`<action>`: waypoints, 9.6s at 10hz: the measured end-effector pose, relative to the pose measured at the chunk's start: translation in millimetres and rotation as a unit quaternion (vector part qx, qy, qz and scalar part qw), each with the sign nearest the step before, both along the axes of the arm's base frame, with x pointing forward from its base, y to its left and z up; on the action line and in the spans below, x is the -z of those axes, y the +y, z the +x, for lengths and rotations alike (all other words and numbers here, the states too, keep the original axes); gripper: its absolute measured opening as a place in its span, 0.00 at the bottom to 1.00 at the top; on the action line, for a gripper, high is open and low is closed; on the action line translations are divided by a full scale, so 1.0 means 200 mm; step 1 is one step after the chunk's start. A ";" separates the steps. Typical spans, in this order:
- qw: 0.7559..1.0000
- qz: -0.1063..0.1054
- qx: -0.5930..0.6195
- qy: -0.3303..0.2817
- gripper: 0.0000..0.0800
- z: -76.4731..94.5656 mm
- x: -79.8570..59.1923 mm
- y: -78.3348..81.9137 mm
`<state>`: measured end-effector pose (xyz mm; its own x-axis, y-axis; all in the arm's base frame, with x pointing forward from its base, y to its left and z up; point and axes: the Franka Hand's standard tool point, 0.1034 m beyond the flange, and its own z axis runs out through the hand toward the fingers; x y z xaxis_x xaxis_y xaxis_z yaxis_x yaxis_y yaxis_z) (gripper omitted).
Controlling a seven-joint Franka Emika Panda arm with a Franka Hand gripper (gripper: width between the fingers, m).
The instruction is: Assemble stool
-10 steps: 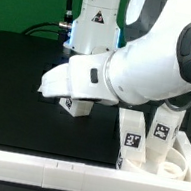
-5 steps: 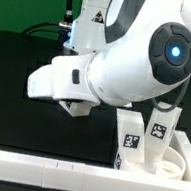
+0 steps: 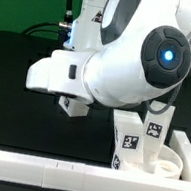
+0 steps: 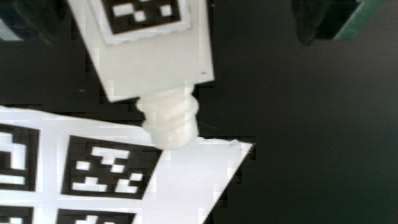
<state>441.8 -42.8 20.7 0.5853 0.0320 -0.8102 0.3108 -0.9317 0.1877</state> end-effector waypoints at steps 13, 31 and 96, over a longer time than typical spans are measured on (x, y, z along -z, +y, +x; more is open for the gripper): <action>0.994 0.036 -0.031 -0.103 0.41 0.13 -0.30 0.00; 0.761 0.210 -0.150 -0.595 0.41 0.79 -0.88 0.45; 0.850 0.263 -0.018 -0.455 0.81 0.92 -0.42 0.85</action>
Offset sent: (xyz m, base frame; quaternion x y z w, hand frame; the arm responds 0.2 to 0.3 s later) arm 0.0000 0.0000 0.0000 0.0000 0.0000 0.0000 1.0000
